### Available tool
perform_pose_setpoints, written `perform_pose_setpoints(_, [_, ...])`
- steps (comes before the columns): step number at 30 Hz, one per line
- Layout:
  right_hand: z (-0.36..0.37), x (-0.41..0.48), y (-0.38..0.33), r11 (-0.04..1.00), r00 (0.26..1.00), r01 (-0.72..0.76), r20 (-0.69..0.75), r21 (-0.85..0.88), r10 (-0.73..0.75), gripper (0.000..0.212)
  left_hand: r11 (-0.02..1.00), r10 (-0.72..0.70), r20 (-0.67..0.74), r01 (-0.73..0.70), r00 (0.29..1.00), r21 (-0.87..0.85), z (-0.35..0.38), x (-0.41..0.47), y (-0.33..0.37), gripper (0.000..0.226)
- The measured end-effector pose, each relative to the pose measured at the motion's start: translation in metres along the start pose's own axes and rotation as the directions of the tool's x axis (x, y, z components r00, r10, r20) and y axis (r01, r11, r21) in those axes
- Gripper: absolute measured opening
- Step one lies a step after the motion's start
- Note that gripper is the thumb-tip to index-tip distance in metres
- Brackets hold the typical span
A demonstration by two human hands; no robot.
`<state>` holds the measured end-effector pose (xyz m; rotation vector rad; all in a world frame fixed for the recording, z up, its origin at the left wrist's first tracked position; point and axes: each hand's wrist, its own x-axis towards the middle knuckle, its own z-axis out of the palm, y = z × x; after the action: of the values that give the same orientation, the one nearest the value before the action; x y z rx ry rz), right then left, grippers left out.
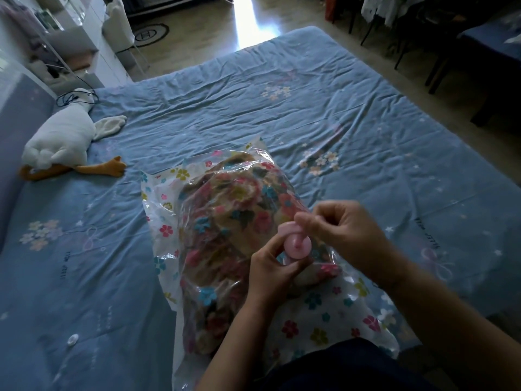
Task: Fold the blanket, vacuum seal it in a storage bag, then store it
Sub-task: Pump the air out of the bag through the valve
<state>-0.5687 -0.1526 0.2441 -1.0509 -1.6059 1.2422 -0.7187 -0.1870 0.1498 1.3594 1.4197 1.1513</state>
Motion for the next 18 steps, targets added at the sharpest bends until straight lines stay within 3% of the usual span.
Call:
perform_pose_setpoints(2, [-0.008,0.001,-0.030,0.978,0.993,0.114,-0.008,0.176,-0.115,0.044,1.000,-0.019,-0.018,0.018,1.000,-0.008,0.000,0.000,0.000,0.050])
perform_pose_setpoints(4, [-0.011,0.001,-0.036,0.956,0.983,0.183,-0.025,0.230,-0.182,0.041,1.000,-0.029,-0.028,0.029,0.999,-0.013,0.001,-0.001,0.000,0.053])
perform_pose_setpoints(6, [-0.004,0.000,-0.013,0.988,0.993,0.116,-0.006,0.106,-0.116,0.042,0.999,-0.031,-0.019,0.030,0.999,-0.014,0.002,-0.002,-0.004,0.048])
perform_pose_setpoints(9, [0.006,-0.004,0.037,0.972,0.989,-0.136,0.038,-0.192,0.145,0.044,0.999,-0.036,-0.020,0.036,0.999,-0.029,0.003,-0.004,-0.005,0.050])
perform_pose_setpoints(11, [0.006,-0.005,0.045,0.953,0.983,-0.166,0.030,-0.254,0.179,0.044,0.999,-0.034,-0.026,0.033,0.999,-0.035,0.002,-0.006,-0.003,0.053])
perform_pose_setpoints(15, [-0.003,0.000,-0.015,0.999,0.999,0.055,-0.004,0.000,-0.055,0.042,1.000,-0.024,0.004,0.024,1.000,-0.008,-0.001,0.000,-0.002,0.048])
perform_pose_setpoints(18, [-0.011,0.002,-0.038,0.962,0.981,0.193,-0.008,0.191,-0.195,0.038,0.999,-0.045,-0.010,0.045,0.999,-0.002,-0.002,-0.001,-0.002,0.054])
